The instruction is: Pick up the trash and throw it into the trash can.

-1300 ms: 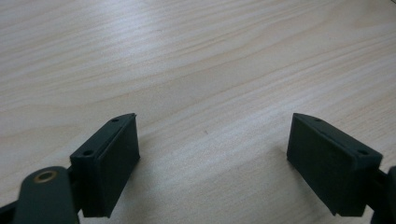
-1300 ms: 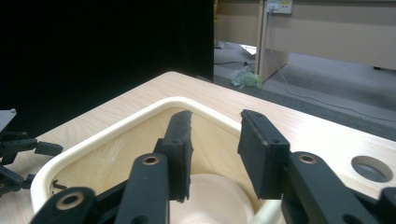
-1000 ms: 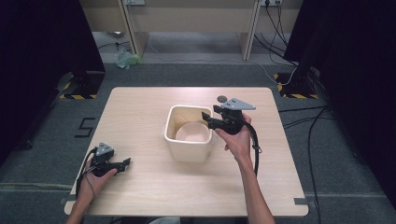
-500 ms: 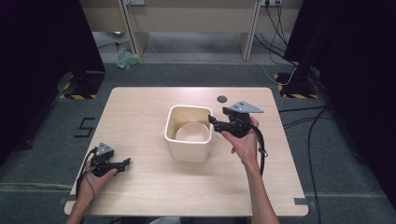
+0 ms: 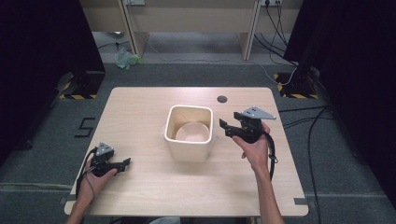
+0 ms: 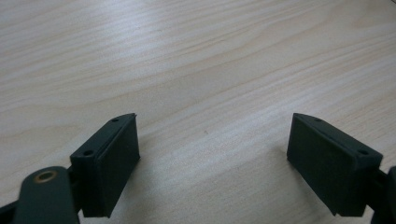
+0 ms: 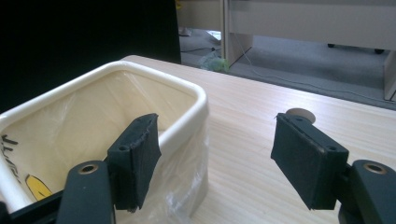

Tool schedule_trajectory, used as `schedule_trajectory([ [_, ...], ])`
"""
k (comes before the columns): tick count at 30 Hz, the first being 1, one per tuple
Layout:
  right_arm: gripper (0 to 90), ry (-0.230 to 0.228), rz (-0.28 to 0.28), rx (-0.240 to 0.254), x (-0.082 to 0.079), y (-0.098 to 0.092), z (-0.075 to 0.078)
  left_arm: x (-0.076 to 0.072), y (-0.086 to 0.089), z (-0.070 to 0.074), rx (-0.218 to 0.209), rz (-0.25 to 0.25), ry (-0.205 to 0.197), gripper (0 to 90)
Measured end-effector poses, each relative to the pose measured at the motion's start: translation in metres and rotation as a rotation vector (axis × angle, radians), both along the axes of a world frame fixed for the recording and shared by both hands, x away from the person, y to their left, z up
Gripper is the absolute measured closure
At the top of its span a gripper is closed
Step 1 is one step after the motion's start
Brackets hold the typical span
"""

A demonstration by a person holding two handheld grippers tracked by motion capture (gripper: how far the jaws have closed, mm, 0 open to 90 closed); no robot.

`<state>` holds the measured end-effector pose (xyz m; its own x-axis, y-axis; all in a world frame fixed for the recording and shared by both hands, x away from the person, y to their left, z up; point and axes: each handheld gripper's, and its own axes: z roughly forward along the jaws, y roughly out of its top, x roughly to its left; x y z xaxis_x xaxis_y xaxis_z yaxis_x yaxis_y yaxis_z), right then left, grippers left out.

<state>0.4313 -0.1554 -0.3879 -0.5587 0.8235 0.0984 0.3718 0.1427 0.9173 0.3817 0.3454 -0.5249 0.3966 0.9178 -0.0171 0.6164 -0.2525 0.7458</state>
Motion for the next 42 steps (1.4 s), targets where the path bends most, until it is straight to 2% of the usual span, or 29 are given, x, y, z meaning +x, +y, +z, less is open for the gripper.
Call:
schedule_trajectory([
  [22,30.1,0.003,-0.014,0.005,-0.018,-0.017,-0.015,0.0,0.0,0.0,0.001,0.001,-0.001,15.7],
  [27,29.5,0.0,-0.026,-0.012,-0.023,-0.02,-0.018,0.0,0.0,0.0,0.001,0.001,-0.001,15.7],
  [31,28.4,-0.009,-0.038,-0.043,-0.028,-0.021,-0.02,0.0,0.0,0.0,0.001,0.001,-0.001,15.7],
  [42,27.0,0.008,-0.037,-0.09,-0.037,-0.02,-0.027,0.0,0.0,0.0,0.001,0.001,-0.001,15.7],
])
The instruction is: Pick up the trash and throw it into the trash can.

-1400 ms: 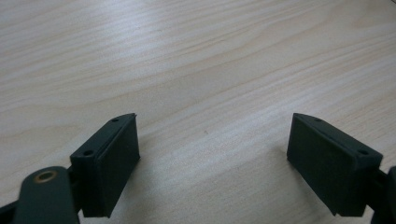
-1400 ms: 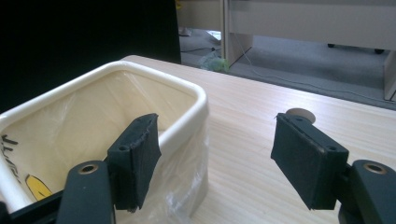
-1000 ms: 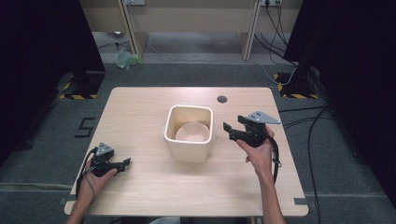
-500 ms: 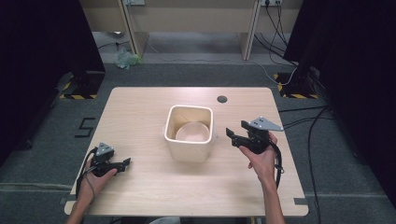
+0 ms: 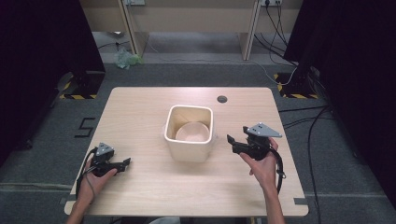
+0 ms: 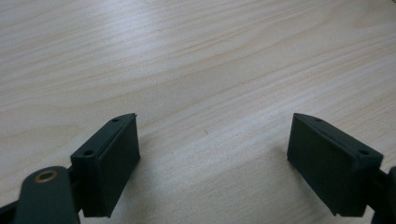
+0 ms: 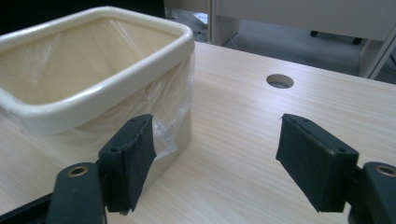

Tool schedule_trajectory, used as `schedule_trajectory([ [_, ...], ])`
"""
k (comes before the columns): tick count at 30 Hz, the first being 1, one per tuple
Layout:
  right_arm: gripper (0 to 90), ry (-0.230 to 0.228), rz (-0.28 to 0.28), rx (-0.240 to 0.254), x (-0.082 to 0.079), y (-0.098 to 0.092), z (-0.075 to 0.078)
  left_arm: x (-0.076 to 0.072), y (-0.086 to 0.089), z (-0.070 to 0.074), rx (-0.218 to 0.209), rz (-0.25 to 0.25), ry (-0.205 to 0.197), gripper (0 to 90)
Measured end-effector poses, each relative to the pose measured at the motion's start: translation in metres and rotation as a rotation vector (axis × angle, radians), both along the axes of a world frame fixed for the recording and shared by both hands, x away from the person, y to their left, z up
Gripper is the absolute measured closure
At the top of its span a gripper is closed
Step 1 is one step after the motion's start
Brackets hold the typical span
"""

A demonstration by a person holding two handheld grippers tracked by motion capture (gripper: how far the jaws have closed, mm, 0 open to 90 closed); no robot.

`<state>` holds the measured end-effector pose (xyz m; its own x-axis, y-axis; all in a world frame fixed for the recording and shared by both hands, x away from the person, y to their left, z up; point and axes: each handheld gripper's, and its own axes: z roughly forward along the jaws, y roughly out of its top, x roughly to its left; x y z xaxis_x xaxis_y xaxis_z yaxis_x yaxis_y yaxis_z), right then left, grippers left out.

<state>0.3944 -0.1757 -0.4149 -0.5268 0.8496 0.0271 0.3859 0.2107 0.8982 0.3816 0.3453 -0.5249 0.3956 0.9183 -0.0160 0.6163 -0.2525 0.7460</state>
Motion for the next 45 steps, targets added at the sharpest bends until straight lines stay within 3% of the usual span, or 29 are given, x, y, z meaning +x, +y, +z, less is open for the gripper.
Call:
schedule_trajectory([
  [5,26.8,-0.011,0.002,-0.03,-0.005,0.001,-0.002,0.0,0.0,0.0,0.0,0.0,0.0,15.7],
  [12,26.8,0.013,0.007,-0.057,-0.012,-0.002,-0.011,0.0,0.0,0.0,0.0,0.0,0.0,15.7],
  [23,26.8,0.049,-0.009,-0.063,-0.022,-0.012,-0.026,0.0,0.0,0.0,0.0,0.0,0.0,15.7],
  [45,25.7,0.078,0.022,-0.091,-0.031,-0.005,-0.041,0.0,0.0,0.0,0.0,0.0,0.0,15.7],
])
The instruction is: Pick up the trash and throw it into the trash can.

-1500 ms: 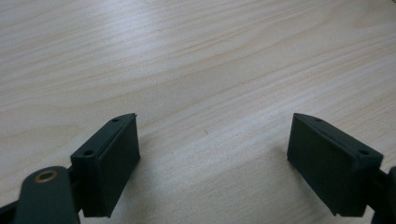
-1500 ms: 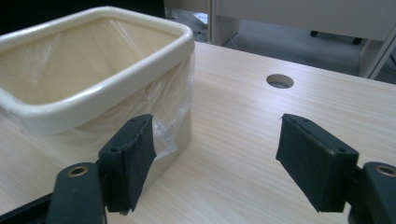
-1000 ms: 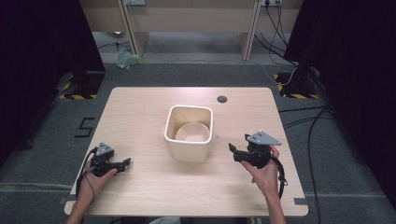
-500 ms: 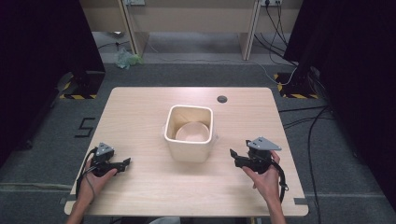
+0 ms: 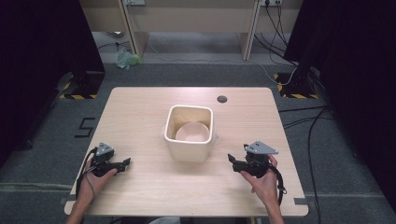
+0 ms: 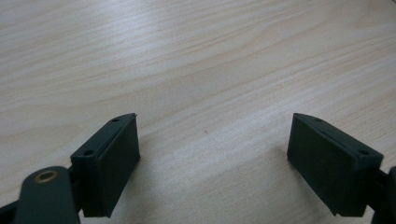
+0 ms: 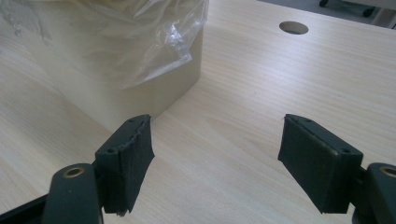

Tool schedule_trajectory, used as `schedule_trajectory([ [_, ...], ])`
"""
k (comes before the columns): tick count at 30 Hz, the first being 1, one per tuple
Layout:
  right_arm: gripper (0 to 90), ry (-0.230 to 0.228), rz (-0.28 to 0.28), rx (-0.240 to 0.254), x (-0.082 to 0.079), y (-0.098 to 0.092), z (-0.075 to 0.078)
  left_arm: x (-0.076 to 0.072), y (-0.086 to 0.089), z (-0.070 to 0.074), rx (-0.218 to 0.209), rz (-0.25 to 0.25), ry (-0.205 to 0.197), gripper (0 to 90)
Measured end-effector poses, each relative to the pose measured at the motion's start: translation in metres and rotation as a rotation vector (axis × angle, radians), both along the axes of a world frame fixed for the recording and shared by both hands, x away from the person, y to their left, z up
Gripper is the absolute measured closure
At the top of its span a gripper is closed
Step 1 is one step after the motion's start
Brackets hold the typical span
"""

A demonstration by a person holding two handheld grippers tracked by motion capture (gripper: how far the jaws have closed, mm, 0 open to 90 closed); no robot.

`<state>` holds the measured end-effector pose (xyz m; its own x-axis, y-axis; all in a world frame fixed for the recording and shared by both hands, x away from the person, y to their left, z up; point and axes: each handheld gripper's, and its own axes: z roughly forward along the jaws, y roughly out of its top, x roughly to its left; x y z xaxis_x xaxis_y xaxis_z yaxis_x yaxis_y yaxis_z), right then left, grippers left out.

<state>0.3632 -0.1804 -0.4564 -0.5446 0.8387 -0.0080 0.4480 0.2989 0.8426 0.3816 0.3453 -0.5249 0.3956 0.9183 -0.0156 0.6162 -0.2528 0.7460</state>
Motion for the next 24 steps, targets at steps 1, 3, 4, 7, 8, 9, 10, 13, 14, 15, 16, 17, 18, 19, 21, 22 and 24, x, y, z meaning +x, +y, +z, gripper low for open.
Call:
schedule_trajectory([
  [1,25.7,0.005,0.0,0.001,-0.001,0.001,-0.001,0.0,0.0,0.0,0.0,0.0,0.0,15.7],
  [3,25.6,0.011,0.002,0.0,-0.002,0.002,-0.002,0.0,0.0,0.0,0.0,0.0,0.0,15.7],
  [4,25.5,0.007,0.006,-0.005,-0.002,0.002,-0.003,0.0,0.0,0.0,0.0,0.0,0.0,15.7],
  [7,25.4,0.013,0.01,-0.004,-0.003,0.002,-0.005,0.0,0.0,0.0,0.0,0.0,0.0,15.7],
  [8,25.4,0.016,0.008,-0.003,-0.004,0.003,-0.005,0.0,0.0,0.0,0.0,0.0,0.0,15.7],
  [9,25.4,0.011,0.011,-0.006,-0.004,0.002,-0.006,0.0,0.0,0.0,0.0,0.0,0.0,15.7],
  [10,25.3,0.016,0.012,-0.006,-0.005,0.003,-0.007,0.0,0.0,0.0,0.0,0.0,0.0,15.7],
  [13,25.3,0.021,0.013,-0.006,-0.006,0.003,-0.009,0.0,0.0,0.0,0.0,0.0,0.0,15.7],
  [14,25.3,0.027,0.014,-0.006,-0.007,0.003,-0.009,0.0,0.0,0.0,0.0,0.0,0.0,15.7],
  [15,25.3,0.025,0.013,-0.007,-0.007,0.003,-0.011,0.0,0.0,0.0,0.0,0.0,0.0,15.7],
  [16,25.3,0.027,0.014,-0.01,-0.007,0.003,-0.011,0.0,0.0,0.0,0.0,0.0,0.0,15.7],
  [17,25.3,0.033,0.011,-0.007,-0.007,0.003,-0.012,0.0,0.0,0.0,0.0,0.0,0.0,15.7],
  [18,25.3,0.032,0.013,-0.011,-0.007,0.003,-0.013,0.0,0.0,0.0,0.0,0.0,0.0,15.7],
  [19,25.3,0.034,0.013,-0.011,-0.008,0.003,-0.014,0.0,0.0,0.0,0.0,0.0,0.0,15.7],
  [21,25.2,0.037,0.015,-0.014,-0.008,0.003,-0.016,0.0,0.0,0.0,0.0,0.0,0.0,15.7],
  [22,25.2,0.042,0.012,-0.013,-0.008,0.004,-0.016,0.0,0.0,0.0,0.0,0.0,0.0,15.7],
  [24,25.1,0.043,0.015,-0.022,-0.009,0.004,-0.017,0.0,0.0,0.0,0.0,0.0,0.0,15.7],
])
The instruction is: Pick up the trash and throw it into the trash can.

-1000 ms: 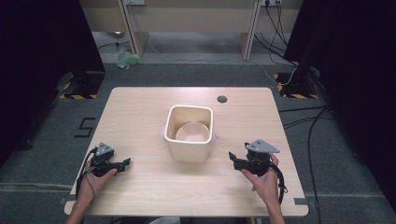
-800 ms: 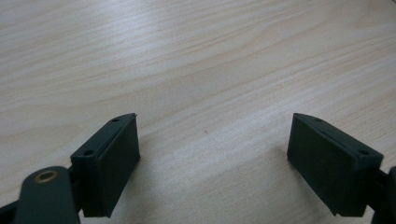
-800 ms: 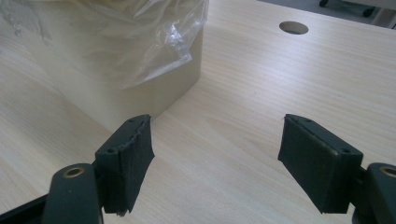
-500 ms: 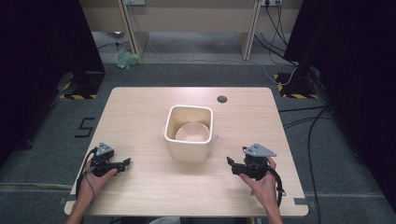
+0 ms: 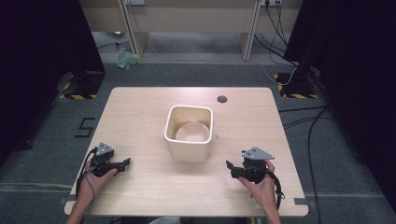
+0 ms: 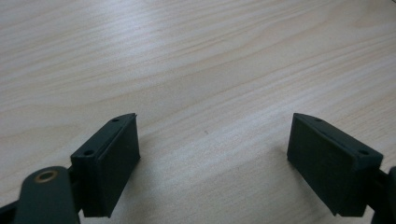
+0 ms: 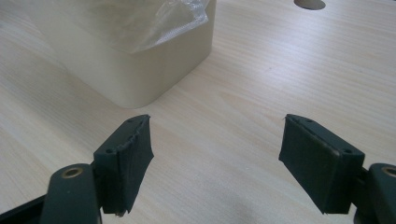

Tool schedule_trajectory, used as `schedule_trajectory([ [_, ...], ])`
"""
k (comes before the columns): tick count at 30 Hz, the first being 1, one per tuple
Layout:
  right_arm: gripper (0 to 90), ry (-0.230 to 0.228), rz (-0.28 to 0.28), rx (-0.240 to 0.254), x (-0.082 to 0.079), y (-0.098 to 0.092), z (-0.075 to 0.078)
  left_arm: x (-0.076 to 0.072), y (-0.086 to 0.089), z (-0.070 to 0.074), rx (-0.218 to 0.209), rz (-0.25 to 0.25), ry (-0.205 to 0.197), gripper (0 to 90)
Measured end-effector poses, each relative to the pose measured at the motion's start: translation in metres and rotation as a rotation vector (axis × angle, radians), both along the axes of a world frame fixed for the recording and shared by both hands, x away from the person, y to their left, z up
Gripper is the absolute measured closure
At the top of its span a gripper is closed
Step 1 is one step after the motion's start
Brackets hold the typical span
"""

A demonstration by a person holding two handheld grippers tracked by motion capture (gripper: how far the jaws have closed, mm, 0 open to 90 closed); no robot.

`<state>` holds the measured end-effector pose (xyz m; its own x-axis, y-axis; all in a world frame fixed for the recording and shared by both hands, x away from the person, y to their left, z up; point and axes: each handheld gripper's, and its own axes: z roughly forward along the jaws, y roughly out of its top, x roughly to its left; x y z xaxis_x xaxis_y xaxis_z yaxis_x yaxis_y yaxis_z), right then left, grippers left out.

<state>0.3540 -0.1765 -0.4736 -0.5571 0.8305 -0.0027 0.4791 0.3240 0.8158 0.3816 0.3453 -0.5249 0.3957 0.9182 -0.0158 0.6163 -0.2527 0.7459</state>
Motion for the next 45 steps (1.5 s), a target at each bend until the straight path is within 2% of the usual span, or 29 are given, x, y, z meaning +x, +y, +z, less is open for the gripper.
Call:
schedule_trajectory([
  [22,24.9,0.028,-0.022,-0.009,-0.01,-0.008,-0.013,0.0,0.0,0.0,0.0,0.0,0.0,15.8],
  [45,23.7,0.068,-0.054,-0.021,-0.023,-0.025,-0.032,0.0,0.0,0.0,0.0,0.0,0.0,15.8],
])
